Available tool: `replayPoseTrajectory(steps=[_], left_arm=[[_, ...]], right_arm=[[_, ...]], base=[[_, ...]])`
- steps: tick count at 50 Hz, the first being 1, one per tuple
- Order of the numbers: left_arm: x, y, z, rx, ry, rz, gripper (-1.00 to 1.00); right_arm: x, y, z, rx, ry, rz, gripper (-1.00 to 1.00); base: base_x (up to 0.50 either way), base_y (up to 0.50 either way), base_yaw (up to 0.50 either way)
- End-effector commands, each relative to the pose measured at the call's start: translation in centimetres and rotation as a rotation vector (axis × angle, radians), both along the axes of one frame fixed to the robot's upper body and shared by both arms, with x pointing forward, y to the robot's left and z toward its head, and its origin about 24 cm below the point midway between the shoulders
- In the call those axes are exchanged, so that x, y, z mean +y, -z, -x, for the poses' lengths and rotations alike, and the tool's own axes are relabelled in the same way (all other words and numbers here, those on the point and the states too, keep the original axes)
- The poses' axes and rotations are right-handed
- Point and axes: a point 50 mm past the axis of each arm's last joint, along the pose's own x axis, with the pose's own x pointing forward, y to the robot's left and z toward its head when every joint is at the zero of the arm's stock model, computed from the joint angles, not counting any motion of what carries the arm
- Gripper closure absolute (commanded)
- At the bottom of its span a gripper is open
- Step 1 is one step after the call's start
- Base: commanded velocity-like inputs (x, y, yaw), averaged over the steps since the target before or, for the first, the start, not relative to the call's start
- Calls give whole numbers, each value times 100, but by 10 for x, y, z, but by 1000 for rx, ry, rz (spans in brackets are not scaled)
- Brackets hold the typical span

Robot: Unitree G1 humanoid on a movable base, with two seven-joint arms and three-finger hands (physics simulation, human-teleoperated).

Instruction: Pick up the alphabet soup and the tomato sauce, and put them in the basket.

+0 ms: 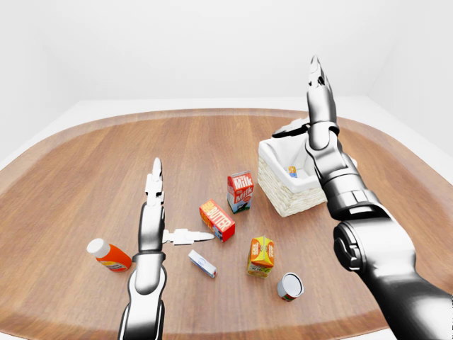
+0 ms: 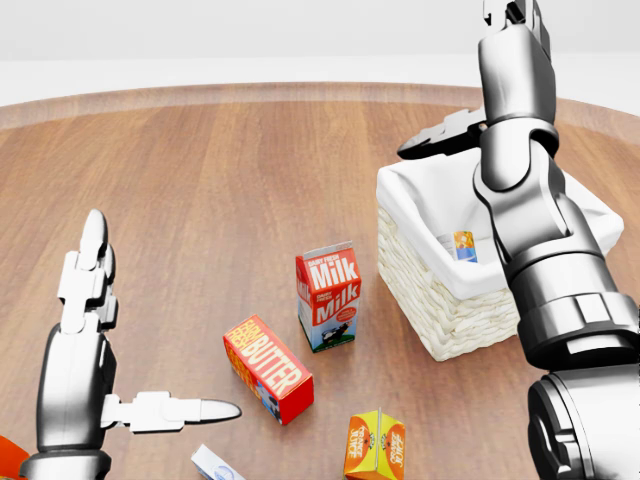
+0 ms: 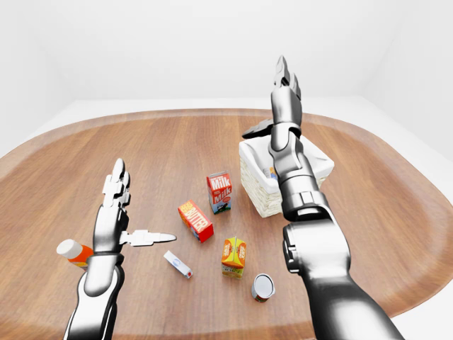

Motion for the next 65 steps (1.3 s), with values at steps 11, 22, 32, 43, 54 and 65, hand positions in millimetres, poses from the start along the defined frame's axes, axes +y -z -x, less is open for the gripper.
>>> replayPoseTrajectory(steps=[11,22,32,43,54,65], left_arm=[[0,-2,1,-7,4,-14,-100],[0,-2,0,-7,5,-15,-100],[0,-2,1,-6,5,-15,-100],[-1,-2,1,-8,5,-16,-100],[0,-2,1,-7,4,-17,-100],[0,-1,0,-4,0,-13,-100]], right_arm=[[25,-24,45,-228,-230,-56,-100],[33,-24,70,-249,-284,-117,-100],[25,-16,85,-258,-288,-151,-100],[26,-15,104,-270,-302,-163,-100],[28,-21,120,-319,-337,-160,-100],[25,-17,133,-326,-346,-165,-100]], base=[[0,0,0],[0,0,0],[0,0,0],[0,0,0],[0,0,0],[0,0,0]])
